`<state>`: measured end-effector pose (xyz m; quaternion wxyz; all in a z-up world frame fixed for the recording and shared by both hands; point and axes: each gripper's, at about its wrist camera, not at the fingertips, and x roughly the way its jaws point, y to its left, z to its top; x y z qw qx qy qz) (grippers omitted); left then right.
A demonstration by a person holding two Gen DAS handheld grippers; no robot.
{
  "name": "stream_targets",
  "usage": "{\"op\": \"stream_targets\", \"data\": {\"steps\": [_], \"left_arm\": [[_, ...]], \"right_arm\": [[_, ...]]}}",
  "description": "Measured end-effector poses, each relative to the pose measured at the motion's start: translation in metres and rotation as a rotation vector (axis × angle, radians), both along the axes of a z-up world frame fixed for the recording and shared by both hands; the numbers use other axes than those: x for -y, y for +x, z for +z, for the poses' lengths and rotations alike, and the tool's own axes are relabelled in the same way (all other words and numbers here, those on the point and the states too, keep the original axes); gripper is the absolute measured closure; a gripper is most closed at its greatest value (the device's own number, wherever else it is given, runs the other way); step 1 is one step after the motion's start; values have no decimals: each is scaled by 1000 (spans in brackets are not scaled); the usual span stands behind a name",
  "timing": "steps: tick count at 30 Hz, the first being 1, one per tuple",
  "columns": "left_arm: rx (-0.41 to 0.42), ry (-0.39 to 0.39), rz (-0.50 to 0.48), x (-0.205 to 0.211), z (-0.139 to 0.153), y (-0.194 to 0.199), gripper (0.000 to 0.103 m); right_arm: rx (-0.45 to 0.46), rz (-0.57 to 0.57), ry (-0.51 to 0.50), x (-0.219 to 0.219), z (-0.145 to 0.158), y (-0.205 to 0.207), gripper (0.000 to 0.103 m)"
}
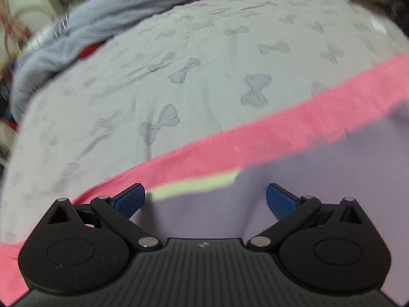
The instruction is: Fold clothes
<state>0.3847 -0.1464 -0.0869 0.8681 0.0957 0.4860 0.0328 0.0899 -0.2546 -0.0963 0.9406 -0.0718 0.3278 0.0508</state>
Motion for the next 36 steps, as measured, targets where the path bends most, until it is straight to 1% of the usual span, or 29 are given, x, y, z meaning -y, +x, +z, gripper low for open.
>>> {"op": "stream_targets", "data": {"steps": [1,3,5,6,7,8,9,10,11,12,14,15,16,17,19,21,22,23,24,25,26,28,30,31,32,33,34,36], "left_arm": [[-16,-29,18,-3,-1,11,0],[-45,-44,35,-5,0,30,0],[-71,-5,53,-3,4,46,1],[-73,8,57,-2,10,49,12],[-53,-6,42,-2,21,44,16],[-17,-55,4,-3,33,30,16],[19,-103,-34,-4,46,16,14],[53,-153,-74,-7,58,0,12],[79,-203,-121,-10,68,-22,8],[94,-238,-168,-12,74,-47,7],[82,-277,-265,-9,76,-94,7],[46,-284,-306,-5,72,-117,7],[0,-281,-341,0,65,-136,7],[-45,-262,-364,6,55,-152,7],[-109,-192,-393,18,30,-175,7],[-89,-101,-397,26,8,-192,0],[-66,-98,-388,27,7,-196,0],[-69,-104,-373,26,7,-194,0],[-72,-111,-359,26,8,-192,0],[-74,-117,-346,25,9,-190,0],[-73,-120,-335,24,9,-191,0],[-68,-122,-316,24,9,-193,0],[-62,-122,-297,25,8,-196,0],[-59,-125,-286,24,8,-197,0],[-55,-127,-275,24,9,-199,0],[-51,-132,-262,24,9,-201,0],[-49,-143,-244,21,11,-204,0],[-50,-169,-189,11,17,-209,1]], "right_arm": [[-2,0,5,1,0,0,0],[-8,0,17,2,0,1,0],[-27,1,35,5,3,3,0],[-47,4,49,8,7,5,0],[-67,6,62,11,11,7,0],[-95,-3,80,16,19,8,2],[-101,-39,128,29,32,5,3],[-97,-83,187,44,44,0,3],[-103,-133,269,62,54,-4,3],[-133,-190,347,80,57,-6,3],[-208,-306,492,116,57,-8,4],[-238,-353,543,130,52,-7,6],[-258,-380,580,139,45,-3,12],[-277,-401,615,148,38,1,18],[-281,-406,665,155,27,13,18],[-268,-399,697,154,20,25,16],[-262,-395,712,153,17,32,12],[-270,-377,719,150,17,38,12],[-283,-354,723,146,18,44,17],[-296,-332,728,141,19,50,38],[-318,-316,752,141,22,56,48],[-335,-323,787,141,23,52,48],[-326,-392,841,153,14,42,60],[-321,-452,918,163,5,37,70],[-318,-507,1007,171,-4,36,77],[-317,-558,1094,179,-14,35,78],[-321,-578,1122,181,-16,38,78],[-334,-595,1136,181,-14,46,80]]}}
